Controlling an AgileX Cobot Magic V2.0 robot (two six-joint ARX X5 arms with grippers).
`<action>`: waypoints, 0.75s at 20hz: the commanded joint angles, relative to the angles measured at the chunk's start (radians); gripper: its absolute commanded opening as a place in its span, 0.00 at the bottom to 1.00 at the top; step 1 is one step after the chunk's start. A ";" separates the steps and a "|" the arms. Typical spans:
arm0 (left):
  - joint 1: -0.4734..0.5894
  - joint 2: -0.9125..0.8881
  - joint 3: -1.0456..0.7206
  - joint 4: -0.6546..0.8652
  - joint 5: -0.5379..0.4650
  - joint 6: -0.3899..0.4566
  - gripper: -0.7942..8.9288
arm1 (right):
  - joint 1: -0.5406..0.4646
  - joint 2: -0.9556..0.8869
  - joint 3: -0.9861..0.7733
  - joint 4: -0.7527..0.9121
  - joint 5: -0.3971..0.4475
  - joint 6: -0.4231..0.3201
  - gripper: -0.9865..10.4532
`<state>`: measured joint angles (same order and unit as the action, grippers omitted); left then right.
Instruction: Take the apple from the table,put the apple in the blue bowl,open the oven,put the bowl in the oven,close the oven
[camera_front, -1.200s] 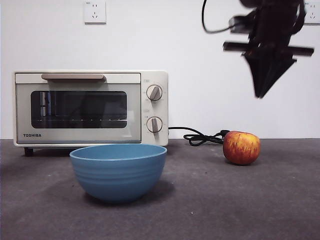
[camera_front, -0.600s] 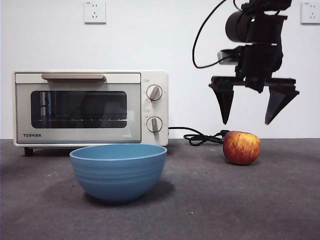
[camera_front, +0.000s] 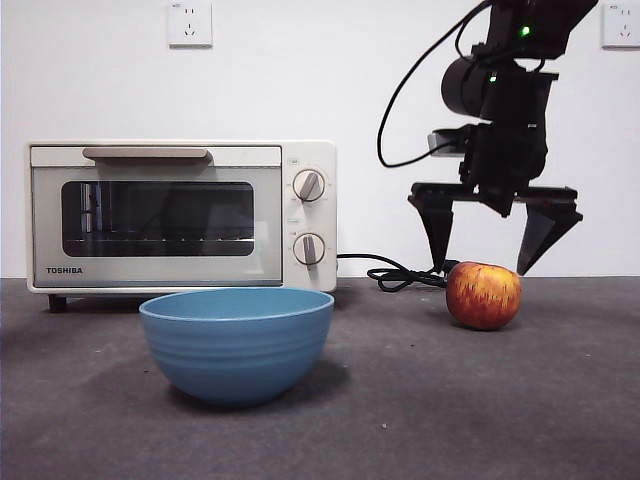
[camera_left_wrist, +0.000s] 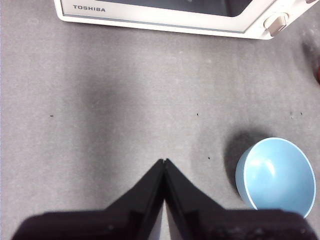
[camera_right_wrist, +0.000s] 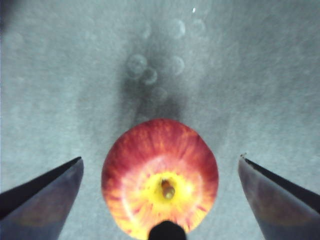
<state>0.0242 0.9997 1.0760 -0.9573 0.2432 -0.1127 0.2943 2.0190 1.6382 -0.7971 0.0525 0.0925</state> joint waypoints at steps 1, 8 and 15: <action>0.000 0.002 0.003 0.002 0.000 0.012 0.08 | 0.001 0.029 0.002 0.015 -0.011 0.013 0.62; 0.000 0.003 0.003 0.004 -0.001 0.012 0.08 | 0.001 0.099 0.002 0.018 -0.023 0.014 0.61; 0.000 0.016 0.003 0.005 -0.001 0.012 0.08 | 0.000 0.105 0.002 0.008 -0.018 0.017 0.13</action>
<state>0.0242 1.0153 1.0760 -0.9569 0.2432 -0.1127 0.2943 2.1124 1.6382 -0.7906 0.0338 0.0986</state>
